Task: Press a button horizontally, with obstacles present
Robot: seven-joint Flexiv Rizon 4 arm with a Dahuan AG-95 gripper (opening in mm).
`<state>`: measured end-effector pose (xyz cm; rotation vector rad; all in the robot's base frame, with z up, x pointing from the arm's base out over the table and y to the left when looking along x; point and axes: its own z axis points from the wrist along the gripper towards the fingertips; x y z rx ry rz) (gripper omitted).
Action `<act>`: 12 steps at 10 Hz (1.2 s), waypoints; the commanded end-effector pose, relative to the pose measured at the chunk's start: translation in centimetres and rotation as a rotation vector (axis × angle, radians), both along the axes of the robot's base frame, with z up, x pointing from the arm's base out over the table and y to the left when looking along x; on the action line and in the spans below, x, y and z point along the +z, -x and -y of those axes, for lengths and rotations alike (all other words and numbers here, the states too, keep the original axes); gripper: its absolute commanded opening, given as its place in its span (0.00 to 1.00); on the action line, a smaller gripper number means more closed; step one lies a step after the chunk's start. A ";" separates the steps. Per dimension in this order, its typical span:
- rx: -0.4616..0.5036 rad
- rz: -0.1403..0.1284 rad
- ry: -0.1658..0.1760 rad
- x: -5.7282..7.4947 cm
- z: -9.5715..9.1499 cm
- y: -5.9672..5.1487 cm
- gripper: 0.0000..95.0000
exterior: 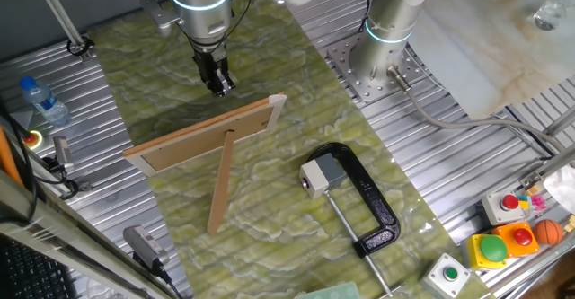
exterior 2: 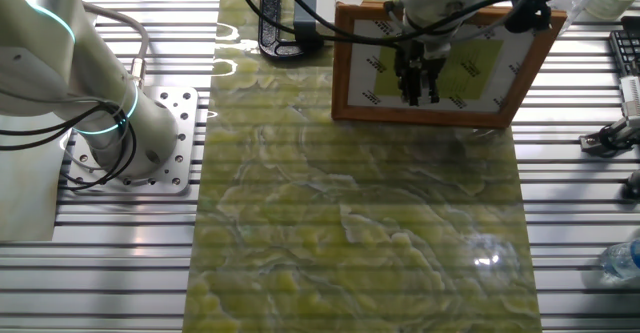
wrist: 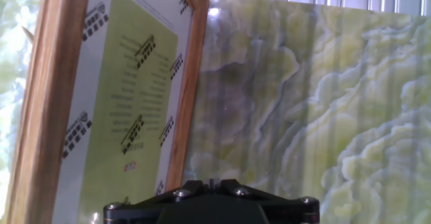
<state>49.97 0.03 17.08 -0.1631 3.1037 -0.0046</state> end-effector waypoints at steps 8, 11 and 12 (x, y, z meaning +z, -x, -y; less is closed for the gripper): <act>-0.003 0.000 -0.001 0.5 -0.2 0.2 0.00; -0.002 0.000 -0.001 1.7 -0.9 -0.5 0.00; -0.005 -0.003 0.000 2.4 -1.4 -0.9 0.00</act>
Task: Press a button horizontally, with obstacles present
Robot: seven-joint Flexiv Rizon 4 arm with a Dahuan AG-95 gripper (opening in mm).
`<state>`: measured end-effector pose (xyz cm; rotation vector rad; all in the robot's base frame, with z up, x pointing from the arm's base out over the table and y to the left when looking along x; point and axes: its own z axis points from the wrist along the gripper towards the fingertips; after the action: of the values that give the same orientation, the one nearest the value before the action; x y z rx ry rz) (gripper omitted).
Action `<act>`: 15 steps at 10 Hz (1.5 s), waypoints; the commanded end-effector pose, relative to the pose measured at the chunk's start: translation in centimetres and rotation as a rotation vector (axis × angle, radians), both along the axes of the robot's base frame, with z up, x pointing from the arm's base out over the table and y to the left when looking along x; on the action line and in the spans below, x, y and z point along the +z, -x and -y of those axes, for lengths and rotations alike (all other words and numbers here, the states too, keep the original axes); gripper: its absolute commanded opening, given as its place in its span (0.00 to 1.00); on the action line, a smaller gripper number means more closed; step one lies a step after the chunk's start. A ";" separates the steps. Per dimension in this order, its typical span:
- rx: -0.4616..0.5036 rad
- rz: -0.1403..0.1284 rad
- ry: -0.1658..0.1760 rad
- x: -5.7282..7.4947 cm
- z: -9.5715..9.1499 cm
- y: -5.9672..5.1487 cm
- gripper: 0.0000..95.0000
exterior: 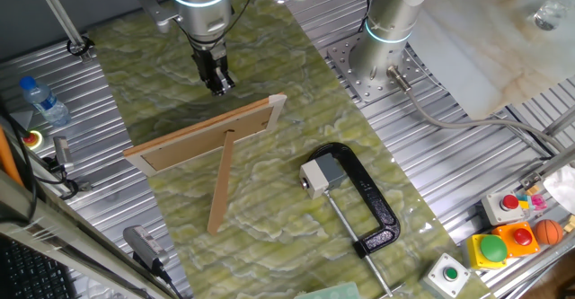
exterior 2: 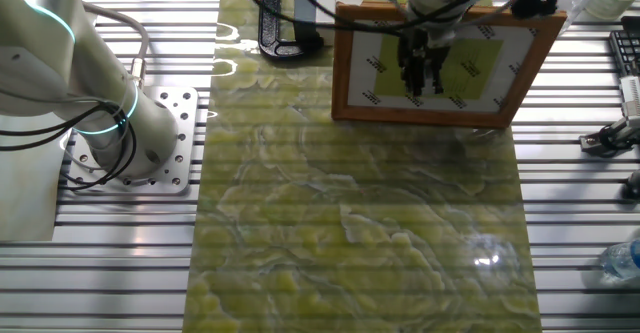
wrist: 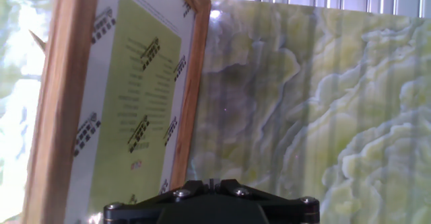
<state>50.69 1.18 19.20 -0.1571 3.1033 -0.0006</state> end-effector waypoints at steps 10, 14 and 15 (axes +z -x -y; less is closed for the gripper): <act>0.073 -0.018 0.027 1.7 -0.8 -0.9 0.00; 0.070 -0.014 0.031 2.2 -0.1 -0.7 0.00; 0.068 -0.013 0.031 2.3 0.1 -0.6 0.00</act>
<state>51.14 0.90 21.60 -0.2608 3.1080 -0.0448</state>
